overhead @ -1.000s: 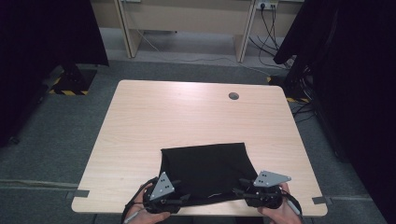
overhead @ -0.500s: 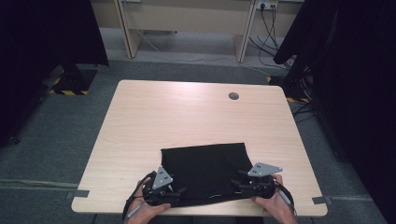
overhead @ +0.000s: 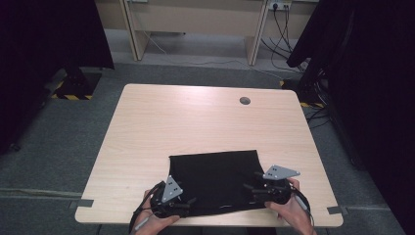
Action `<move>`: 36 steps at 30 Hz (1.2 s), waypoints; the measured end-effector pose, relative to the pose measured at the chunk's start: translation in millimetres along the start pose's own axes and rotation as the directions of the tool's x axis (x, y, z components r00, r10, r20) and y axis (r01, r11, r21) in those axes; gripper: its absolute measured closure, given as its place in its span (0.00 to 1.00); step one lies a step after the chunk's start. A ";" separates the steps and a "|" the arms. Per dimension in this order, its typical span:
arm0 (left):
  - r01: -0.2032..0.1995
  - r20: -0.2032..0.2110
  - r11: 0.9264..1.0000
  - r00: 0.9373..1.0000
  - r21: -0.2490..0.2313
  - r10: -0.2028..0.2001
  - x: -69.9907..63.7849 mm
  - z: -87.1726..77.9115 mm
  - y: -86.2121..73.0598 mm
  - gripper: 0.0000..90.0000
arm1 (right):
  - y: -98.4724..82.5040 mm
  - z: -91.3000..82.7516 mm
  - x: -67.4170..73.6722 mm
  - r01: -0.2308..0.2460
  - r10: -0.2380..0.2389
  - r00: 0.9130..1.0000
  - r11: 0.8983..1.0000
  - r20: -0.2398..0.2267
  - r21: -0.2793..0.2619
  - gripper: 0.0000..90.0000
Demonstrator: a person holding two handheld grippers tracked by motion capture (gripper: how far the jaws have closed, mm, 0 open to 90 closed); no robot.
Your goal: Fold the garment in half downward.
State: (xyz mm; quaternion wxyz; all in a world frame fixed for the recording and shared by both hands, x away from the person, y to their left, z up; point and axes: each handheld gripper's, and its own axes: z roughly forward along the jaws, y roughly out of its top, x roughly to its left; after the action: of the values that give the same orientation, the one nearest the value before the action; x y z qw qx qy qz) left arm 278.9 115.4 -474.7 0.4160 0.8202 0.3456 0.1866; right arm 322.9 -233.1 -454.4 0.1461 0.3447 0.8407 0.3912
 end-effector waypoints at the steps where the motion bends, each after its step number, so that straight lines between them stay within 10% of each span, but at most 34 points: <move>1: -0.001 -0.018 1.000 1.000 -0.020 0.000 0.8 -2.9 2.9 0.27 | 4.0 1.4 -1.8 0.000 0.000 1.000 1.000 0.003 -0.011 0.41; 8: 0.045 -0.056 0.997 0.998 0.055 -0.042 11.0 -5.1 -1.6 0.21 | 7.8 26.1 -13.8 -0.033 0.033 0.999 0.998 -0.007 0.045 0.37; 18: 0.114 0.012 0.991 0.993 0.075 -0.116 17.8 5.9 -4.7 0.24 | -4.7 26.0 -20.0 -0.050 0.049 0.999 0.998 0.009 0.046 0.37; 36: 0.084 0.060 0.994 0.994 0.067 -0.088 22.6 36.0 15.4 0.21 | -16.9 9.3 -40.4 -0.081 0.078 0.996 0.995 0.045 0.052 0.36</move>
State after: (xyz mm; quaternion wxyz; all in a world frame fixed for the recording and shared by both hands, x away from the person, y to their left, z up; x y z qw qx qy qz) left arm 322.3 105.4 -482.9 0.4075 0.8230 0.3732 0.1314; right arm 348.9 -263.7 -474.2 0.1390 0.3900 0.8331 0.3667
